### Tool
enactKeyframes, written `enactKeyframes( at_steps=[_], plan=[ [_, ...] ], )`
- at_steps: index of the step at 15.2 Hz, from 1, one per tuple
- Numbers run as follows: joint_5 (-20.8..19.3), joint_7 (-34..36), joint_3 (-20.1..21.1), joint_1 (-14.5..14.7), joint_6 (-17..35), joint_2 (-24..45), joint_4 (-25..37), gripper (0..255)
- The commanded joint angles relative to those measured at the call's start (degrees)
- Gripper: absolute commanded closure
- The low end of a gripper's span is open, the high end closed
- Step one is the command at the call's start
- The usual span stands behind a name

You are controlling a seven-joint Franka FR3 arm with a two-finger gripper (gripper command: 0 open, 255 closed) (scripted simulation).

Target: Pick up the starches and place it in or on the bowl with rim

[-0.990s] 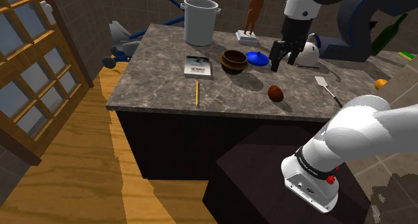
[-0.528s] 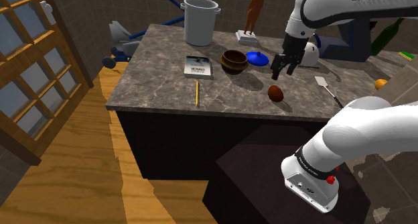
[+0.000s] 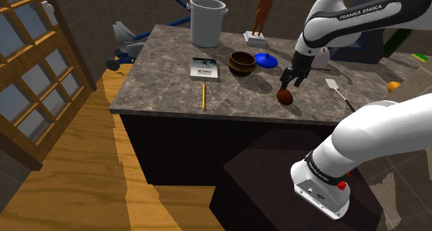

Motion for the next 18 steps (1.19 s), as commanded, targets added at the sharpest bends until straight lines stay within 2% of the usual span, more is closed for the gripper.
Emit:
enactKeyframes(
  at_steps=[1, 2, 10, 18],
  plan=[
    [-0.2, -2.8, -3.1, -0.6, 4.5, 4.0, -0.3, 0],
    [0.1, -4.1, -4.3, -0.7, 6.3, 6.0, -0.1, 0],
    [0.7, -4.9, -5.6, 0.0, 14.1, 10.7, -3.3, 0],
    [0.7, -4.9, -5.6, 0.0, 14.1, 10.7, -3.3, 0]
  ],
)
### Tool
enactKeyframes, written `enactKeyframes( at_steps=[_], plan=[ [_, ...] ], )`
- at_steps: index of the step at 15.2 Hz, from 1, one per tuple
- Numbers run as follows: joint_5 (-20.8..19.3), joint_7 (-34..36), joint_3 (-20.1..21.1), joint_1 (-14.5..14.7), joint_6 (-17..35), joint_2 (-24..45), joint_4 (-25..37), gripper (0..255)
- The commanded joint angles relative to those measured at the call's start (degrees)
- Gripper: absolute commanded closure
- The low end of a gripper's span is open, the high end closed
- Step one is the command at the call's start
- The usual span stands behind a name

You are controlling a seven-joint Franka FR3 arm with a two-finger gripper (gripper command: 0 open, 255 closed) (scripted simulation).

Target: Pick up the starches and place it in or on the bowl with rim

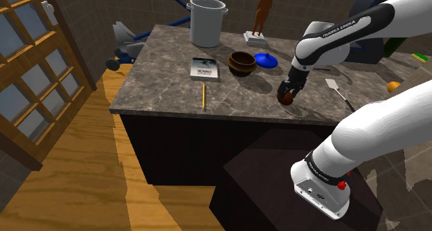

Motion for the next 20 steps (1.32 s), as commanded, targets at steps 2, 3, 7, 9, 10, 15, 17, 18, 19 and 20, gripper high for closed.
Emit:
enactKeyframes(
  at_steps=[2, 3, 7, 9, 10, 15, 17, 18, 19, 20],
  plan=[
    [0.0, 0.0, 0.0, 0.0, 0.0, 0.0, 0.0, 255],
    [0.0, 0.0, 0.0, 0.0, 0.0, 0.0, 0.0, 255],
    [0.0, 0.0, 0.0, 0.0, 0.0, 0.0, 0.0, 255],
    [0.0, 0.0, 0.0, 0.0, 0.0, 0.0, 0.0, 255],
    [0.0, 0.0, 0.0, 0.0, 0.0, 0.0, 0.0, 255],
    [-0.7, 0.9, 1.1, -0.7, -5.3, -4.0, 1.5, 255],
    [-0.8, 1.2, 1.5, -0.9, -7.4, -5.4, 2.1, 255],
    [-0.9, 1.4, 1.7, -0.9, -8.4, -6.1, 2.5, 255],
    [-0.9, 1.5, 2.0, -1.0, -9.5, -6.7, 2.9, 255],
    [-0.9, 1.6, 2.2, -1.1, -10.5, -7.3, 3.3, 255]
  ],
)
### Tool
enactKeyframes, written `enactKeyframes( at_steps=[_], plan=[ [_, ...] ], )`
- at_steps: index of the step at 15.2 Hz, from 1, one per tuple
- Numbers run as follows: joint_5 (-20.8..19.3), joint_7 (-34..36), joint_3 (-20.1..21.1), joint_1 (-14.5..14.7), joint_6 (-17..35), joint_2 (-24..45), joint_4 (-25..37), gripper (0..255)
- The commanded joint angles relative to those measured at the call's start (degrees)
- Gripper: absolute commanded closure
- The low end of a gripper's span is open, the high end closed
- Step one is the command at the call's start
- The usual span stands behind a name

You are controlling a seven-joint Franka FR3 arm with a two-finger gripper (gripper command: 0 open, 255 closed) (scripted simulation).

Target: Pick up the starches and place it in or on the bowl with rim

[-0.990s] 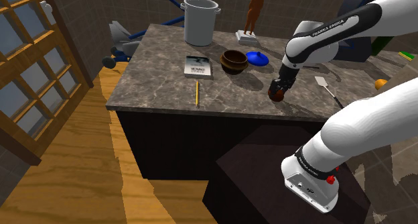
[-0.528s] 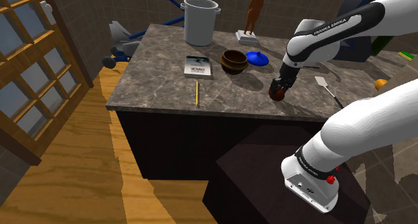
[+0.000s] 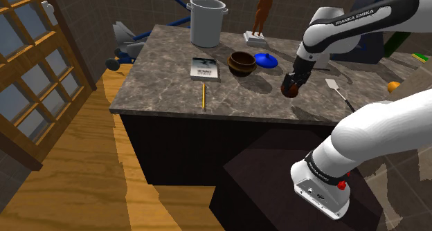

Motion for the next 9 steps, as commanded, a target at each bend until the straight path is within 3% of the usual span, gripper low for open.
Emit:
enactKeyframes(
  at_steps=[1, 9],
  plan=[
    [0.1, 0.2, 0.4, 0.0, -2.1, -1.0, 1.1, 255],
    [0.3, 0.8, 1.9, -0.3, -9.8, -5.1, 4.8, 255]
  ],
)
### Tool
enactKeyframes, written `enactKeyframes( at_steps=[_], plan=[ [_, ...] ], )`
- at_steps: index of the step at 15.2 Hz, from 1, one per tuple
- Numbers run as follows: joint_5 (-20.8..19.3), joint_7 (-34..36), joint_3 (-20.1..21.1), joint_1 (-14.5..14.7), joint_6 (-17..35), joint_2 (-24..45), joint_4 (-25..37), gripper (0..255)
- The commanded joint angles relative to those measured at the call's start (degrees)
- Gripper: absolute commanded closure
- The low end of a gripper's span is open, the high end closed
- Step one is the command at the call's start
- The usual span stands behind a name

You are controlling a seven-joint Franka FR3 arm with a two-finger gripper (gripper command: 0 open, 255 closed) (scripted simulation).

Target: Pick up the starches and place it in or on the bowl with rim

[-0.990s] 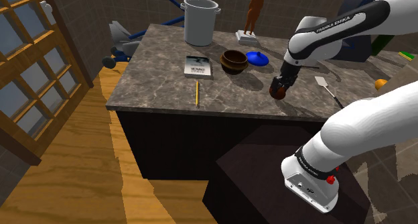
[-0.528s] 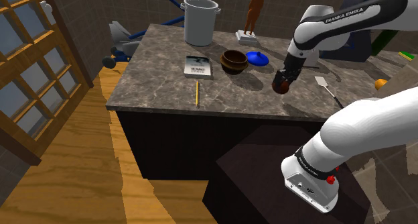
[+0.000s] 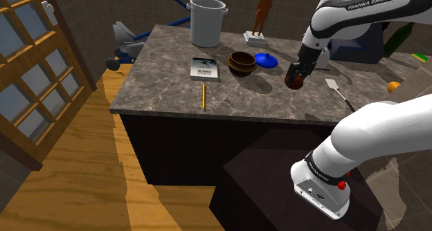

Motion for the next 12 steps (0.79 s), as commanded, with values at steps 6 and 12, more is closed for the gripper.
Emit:
enactKeyframes(
  at_steps=[6, 12],
  plan=[
    [0.4, 0.3, 1.1, -0.1, -6.4, -2.6, 3.8, 255],
    [0.9, 0.6, 2.1, 0.0, -11.5, -4.0, 7.5, 255]
  ],
)
